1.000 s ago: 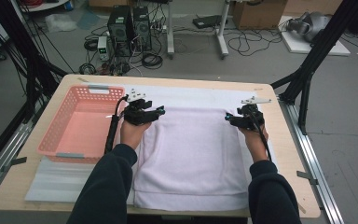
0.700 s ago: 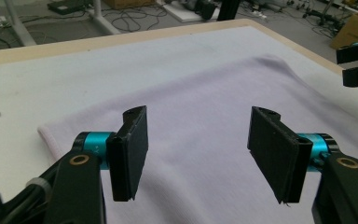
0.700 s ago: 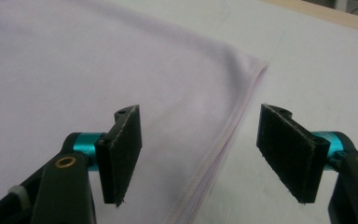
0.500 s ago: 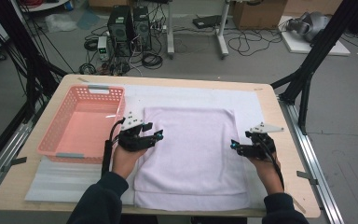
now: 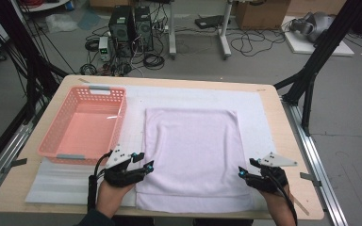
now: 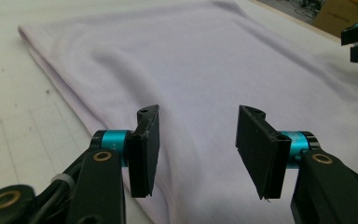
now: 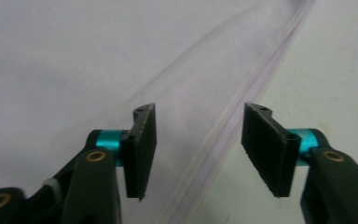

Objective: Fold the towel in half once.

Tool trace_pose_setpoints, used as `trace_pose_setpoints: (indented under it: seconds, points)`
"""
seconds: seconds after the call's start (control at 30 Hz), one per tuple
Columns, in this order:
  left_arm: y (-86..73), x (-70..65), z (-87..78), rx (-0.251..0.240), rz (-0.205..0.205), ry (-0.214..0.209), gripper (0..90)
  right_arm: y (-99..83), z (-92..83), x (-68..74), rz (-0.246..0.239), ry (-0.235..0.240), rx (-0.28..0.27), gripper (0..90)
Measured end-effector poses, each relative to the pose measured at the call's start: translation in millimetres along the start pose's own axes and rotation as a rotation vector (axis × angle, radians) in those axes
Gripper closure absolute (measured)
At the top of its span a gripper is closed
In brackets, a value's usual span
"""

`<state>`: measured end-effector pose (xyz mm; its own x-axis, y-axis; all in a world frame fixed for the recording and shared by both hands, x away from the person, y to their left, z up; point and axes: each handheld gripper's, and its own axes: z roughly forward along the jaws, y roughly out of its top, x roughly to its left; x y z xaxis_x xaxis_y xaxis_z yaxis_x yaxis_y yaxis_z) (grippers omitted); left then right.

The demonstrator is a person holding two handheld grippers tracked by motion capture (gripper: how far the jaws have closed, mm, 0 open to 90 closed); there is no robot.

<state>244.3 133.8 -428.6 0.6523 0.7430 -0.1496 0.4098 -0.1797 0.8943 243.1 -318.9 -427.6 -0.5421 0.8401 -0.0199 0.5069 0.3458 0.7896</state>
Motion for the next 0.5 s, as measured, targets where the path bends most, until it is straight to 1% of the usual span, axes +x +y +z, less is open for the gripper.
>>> trace_pose_setpoints:
  seconds: [0.07,0.13,0.2,0.23,0.27,0.3,0.37,0.43,0.5]
  points:
    - [-6.8,-3.1,-6.4,0.008,-0.001,0.002,49.8,-6.9,-7.0,4.1,0.004,0.002,0.009,47.3]
    - [-12.0,-5.9,-13.0,0.014,0.004,0.013,50.0,-14.6,-14.3,7.9,0.004,0.009,0.012,51.6]
    - [-18.0,-8.8,-19.2,0.016,0.006,0.021,50.0,-21.1,-20.6,12.5,0.010,0.019,0.017,53.3]
    - [-21.4,-9.8,-21.6,0.019,0.000,0.019,50.0,-24.4,-23.4,14.7,0.005,0.023,0.019,54.1]
    - [-23.9,-10.5,-23.3,0.023,-0.006,0.015,50.0,-26.9,-25.0,17.0,0.002,0.027,0.027,54.5]
    - [-27.3,-11.6,-25.7,0.031,-0.004,0.018,50.0,-28.7,-25.5,18.5,0.000,0.034,0.030,54.6]
    - [-30.9,-12.4,-29.2,0.033,-0.017,0.019,50.0,-32.3,-26.3,22.7,-0.005,0.037,0.050,55.5]
    - [-33.8,-13.0,-33.3,0.038,-0.019,0.023,50.5,-34.1,-27.2,24.6,-0.002,0.048,0.055,56.4]
    - [-36.6,-13.5,-37.0,0.055,-0.020,0.035,51.1,-35.4,-27.6,27.0,-0.008,0.056,0.059,57.8]
